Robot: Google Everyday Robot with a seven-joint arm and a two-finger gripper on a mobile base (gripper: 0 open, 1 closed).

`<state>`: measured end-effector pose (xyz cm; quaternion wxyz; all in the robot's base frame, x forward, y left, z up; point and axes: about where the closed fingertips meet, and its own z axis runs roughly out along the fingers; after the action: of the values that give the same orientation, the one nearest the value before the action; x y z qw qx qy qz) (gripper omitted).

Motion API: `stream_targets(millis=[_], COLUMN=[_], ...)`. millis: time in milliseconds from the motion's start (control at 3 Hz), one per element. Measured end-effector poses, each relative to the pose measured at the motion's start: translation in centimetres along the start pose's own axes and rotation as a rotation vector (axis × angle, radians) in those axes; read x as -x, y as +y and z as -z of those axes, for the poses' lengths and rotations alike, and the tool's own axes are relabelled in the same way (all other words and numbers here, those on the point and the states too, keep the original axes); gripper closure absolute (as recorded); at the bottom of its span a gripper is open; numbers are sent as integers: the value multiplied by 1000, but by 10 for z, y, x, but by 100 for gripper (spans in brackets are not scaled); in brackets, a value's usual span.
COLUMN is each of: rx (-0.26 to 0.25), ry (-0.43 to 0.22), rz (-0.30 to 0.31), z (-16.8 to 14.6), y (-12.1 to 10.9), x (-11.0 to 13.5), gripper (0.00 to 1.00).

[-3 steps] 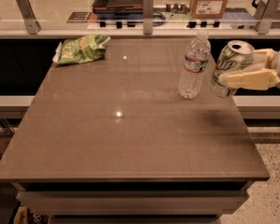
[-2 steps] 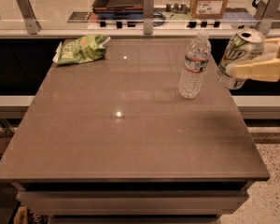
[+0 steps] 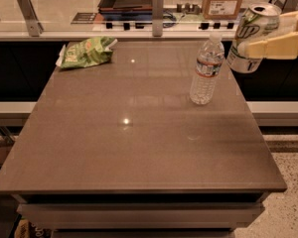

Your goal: Move 7up can near green jalapeno chip bag

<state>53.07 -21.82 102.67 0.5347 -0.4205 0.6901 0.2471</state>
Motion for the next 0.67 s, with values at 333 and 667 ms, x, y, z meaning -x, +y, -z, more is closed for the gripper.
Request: stream_targets(millis=[333, 667], rx=[11, 28], ry=[31, 58], rz=[11, 15], z=[-15, -32], y=[-7, -12], x=[26, 49], gripper=[100, 100])
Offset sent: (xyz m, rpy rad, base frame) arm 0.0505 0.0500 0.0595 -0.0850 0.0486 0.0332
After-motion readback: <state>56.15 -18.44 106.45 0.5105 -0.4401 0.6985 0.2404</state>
